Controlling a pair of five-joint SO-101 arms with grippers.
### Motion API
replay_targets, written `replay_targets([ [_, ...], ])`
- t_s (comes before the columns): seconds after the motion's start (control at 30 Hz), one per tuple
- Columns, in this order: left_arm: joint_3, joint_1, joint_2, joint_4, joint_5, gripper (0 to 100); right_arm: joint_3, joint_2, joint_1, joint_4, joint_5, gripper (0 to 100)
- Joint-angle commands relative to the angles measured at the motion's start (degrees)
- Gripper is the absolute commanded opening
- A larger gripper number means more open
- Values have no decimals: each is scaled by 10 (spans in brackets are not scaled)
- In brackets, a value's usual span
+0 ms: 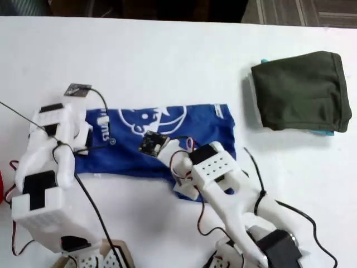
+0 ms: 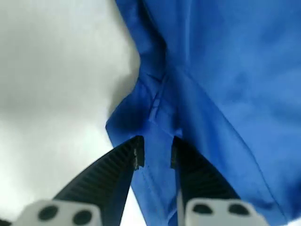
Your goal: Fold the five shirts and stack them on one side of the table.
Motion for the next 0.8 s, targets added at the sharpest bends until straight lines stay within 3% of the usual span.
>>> replay_targets([
  [0.0, 14, 1, -13, -36, -3, 26, -2, 36, 0, -39, 5, 108],
  [0.27, 17, 3, -10, -39, -3, 26, -6, 99, 3, -111, 5, 100],
  [0.43, 17, 4, -10, -39, -3, 26, -18, 99, 2, -108, 5, 17],
  [0.77, 17, 4, -10, -39, -2, 26, -24, 1, 2, -19, 5, 19],
])
